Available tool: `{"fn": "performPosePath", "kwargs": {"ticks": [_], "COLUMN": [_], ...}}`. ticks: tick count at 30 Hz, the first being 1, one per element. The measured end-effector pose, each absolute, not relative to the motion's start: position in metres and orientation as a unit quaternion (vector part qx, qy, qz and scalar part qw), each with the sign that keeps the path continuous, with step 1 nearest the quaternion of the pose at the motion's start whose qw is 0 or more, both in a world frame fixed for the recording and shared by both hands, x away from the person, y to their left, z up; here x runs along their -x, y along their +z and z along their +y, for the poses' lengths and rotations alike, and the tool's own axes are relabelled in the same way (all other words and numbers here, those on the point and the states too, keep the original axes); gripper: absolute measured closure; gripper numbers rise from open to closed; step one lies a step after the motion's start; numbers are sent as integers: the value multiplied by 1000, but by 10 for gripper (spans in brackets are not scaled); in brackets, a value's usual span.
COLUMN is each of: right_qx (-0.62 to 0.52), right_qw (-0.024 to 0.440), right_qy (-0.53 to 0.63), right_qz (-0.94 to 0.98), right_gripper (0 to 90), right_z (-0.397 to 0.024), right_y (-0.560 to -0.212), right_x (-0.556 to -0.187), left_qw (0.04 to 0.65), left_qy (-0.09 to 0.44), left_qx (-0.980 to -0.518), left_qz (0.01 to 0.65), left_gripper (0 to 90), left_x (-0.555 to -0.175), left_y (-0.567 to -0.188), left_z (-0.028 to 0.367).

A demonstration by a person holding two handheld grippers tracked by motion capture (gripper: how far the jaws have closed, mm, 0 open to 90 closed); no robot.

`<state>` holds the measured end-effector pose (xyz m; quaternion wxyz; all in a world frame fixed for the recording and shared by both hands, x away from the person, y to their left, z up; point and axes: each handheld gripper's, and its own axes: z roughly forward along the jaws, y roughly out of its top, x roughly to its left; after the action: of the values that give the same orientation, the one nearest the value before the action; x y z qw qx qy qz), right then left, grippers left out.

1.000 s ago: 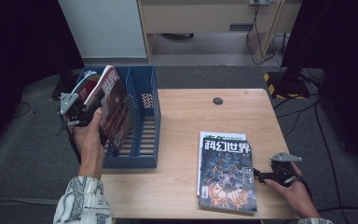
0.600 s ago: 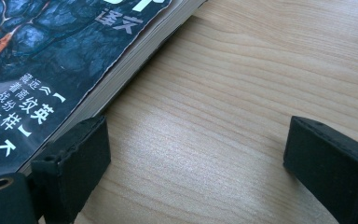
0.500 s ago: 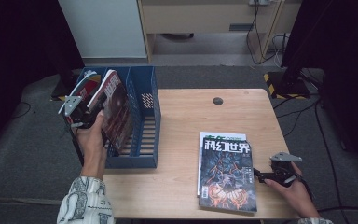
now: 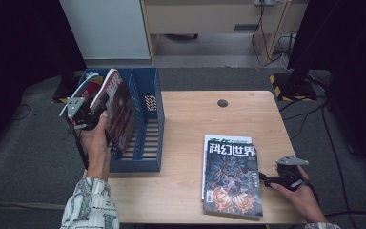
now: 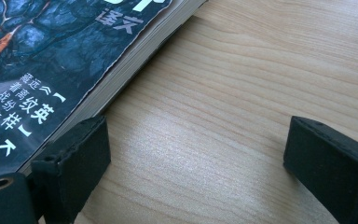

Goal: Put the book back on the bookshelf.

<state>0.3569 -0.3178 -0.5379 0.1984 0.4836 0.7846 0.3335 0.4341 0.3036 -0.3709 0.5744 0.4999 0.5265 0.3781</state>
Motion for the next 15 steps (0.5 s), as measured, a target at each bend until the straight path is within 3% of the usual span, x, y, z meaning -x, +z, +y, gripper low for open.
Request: {"fn": "performPosePath", "kwargs": {"ticks": [15], "right_qx": [-484], "right_qw": [198], "right_qy": [334], "right_qz": [785], "right_gripper": [75], "right_z": [-318], "right_y": [-538], "right_x": [-357], "left_qw": [572], "left_qy": [374], "left_qx": [-497], "left_qz": [535], "left_gripper": [789], "left_x": [-433], "left_y": [-383], "left_z": [307]}}
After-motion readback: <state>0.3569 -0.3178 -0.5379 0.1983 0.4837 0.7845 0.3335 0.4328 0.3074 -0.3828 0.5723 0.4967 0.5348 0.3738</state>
